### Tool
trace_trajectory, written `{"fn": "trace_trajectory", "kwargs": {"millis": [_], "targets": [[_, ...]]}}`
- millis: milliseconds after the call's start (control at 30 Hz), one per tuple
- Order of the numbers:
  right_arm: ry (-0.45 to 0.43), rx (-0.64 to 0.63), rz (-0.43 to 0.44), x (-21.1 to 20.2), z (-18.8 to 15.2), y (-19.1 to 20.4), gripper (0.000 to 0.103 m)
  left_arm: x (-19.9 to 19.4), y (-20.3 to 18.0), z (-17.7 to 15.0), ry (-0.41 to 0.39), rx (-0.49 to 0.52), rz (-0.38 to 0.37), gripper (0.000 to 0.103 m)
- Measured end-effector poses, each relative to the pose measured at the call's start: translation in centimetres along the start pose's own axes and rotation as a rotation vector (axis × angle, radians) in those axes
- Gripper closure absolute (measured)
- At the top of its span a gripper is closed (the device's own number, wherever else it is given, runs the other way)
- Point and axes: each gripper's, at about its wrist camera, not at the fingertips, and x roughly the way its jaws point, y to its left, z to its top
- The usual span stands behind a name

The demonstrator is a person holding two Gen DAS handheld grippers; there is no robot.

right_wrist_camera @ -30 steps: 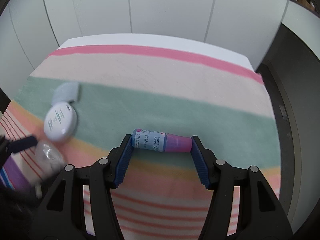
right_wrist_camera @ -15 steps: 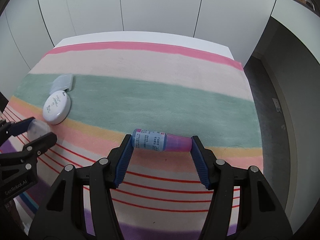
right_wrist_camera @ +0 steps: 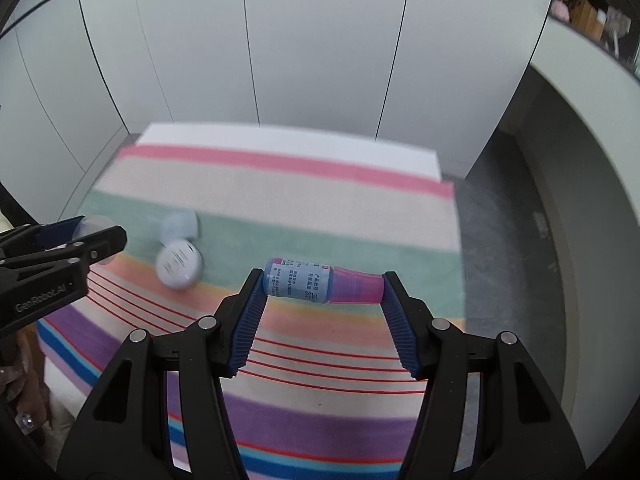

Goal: Organize objects

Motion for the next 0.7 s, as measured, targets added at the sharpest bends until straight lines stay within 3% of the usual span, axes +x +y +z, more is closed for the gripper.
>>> {"fn": "trace_trajectory", "kwargs": {"millis": [167, 400, 700], "targets": [[-0.052, 0.002, 0.005, -5.4, 2.3, 0.2, 0.043, -5.9, -1.1, 2.0, -0.071, 0.038, 0.025, 0.044], [-0.116, -0.026, 0.018, -12.5, 5.1, 1.0, 0.043, -12.6, -1.0, 4.0, -0.112, 0.040, 0.011, 0.044], [-0.170, -0.043, 0.029, -18.4, 6.6, 2.3, 0.043, -19.2, -0.5, 4.8, -0.177, 0.020, 0.005, 0.044]]}}
